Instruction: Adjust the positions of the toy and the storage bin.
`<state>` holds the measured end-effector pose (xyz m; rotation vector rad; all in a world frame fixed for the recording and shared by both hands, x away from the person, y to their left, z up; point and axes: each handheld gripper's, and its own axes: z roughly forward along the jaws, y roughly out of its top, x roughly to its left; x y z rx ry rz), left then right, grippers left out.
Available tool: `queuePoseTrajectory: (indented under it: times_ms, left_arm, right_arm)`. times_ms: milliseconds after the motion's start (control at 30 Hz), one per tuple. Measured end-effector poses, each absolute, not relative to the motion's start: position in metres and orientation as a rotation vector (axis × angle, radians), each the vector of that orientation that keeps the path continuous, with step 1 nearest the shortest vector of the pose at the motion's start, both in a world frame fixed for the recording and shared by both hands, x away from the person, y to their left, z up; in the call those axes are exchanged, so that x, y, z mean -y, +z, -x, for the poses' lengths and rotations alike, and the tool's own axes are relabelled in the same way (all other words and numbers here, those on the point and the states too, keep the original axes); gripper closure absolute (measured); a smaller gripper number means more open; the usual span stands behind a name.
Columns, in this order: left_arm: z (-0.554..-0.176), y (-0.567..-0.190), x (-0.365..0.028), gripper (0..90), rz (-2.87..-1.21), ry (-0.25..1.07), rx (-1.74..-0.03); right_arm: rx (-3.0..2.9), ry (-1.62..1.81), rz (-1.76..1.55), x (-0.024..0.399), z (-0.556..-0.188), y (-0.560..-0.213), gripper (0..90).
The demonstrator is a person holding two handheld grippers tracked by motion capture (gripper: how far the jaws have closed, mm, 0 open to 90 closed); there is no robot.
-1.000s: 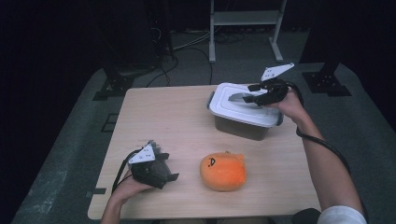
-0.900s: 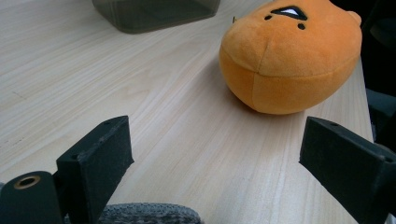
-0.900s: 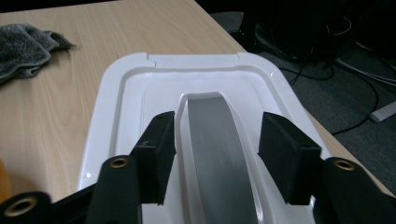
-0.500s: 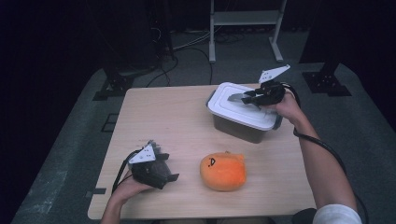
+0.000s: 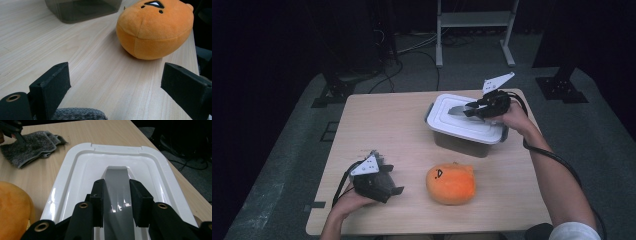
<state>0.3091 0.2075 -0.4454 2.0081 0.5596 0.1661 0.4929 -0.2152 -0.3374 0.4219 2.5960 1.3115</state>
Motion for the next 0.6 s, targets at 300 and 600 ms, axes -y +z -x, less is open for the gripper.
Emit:
queuePoseTrajectory:
  times_ms: [300, 600]
  left_arm:
    - [-0.309, -0.446, -0.208, 7.7, -2.008, 0.165, -0.560]
    - [-0.309, -0.446, -0.207, 7.7, -2.009, 0.161, -0.558]
  right_arm:
    - [-2.629, 1.335, -0.324, 0.194, -0.484, -0.338, 66.0]
    - [-2.646, 1.340, -0.279, 0.184, -0.477, -0.337, 66.0]
